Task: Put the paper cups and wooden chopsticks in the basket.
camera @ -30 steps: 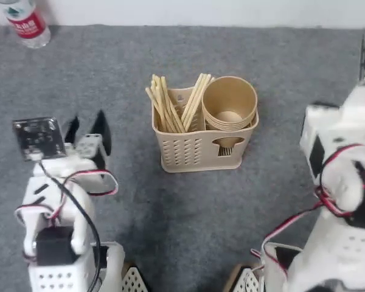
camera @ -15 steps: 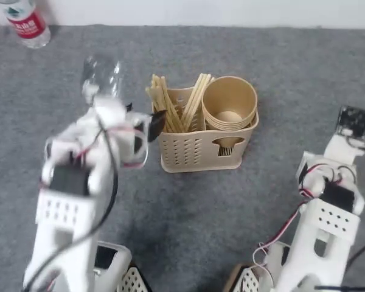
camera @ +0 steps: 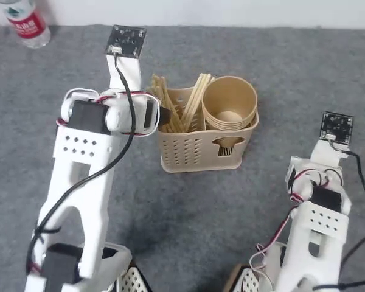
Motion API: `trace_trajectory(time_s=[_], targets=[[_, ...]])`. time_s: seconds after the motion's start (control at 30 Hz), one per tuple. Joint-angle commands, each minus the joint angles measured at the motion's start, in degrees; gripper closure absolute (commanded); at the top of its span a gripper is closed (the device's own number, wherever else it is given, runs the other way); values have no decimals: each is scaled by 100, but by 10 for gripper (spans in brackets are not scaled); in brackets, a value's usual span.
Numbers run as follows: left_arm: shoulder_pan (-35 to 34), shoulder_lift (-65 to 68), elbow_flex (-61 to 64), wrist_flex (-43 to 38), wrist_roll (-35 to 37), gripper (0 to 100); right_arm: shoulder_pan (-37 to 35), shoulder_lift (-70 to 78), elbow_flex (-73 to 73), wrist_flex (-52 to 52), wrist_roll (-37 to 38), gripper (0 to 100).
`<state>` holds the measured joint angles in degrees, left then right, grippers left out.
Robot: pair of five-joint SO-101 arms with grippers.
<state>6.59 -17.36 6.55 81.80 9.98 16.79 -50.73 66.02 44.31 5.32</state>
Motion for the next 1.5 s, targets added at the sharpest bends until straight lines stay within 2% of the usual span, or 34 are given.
trace_trajectory(time_s=[0.0,0.17,0.37,0.53,0.7,0.9,1.1,1.2,1.33,1.4,1.47], targets=[[97,35,66,-202,79,739,-66,-136,-26,-92,79,989],[88,44,356,-404,79,739,-66,-136,-18,-66,79,989],[141,-422,-189,-387,79,739,-66,-127,-18,-66,79,989],[141,-1319,-409,-378,53,739,-66,-127,-18,-66,79,989],[88,-2752,-391,-132,-18,739,-75,-101,-9,-66,70,989],[62,-4466,22,114,-1231,739,-215,-145,-9,-57,35,989],[-862,-5248,1771,105,-809,735,-1429,-189,-79,13,35,989],[-1415,-5433,2607,62,-686,735,-1569,-708,-677,998,26,991],[-2259,-5802,3345,-677,-703,735,-1622,-2097,-1934,2510,-870,990],[-2567,-6057,3512,-1266,-659,735,-1719,-2870,-2303,2651,-1213,990],[-2637,-6330,3591,-1811,-651,735,-1974,-3600,-2382,2422,-1178,989]])
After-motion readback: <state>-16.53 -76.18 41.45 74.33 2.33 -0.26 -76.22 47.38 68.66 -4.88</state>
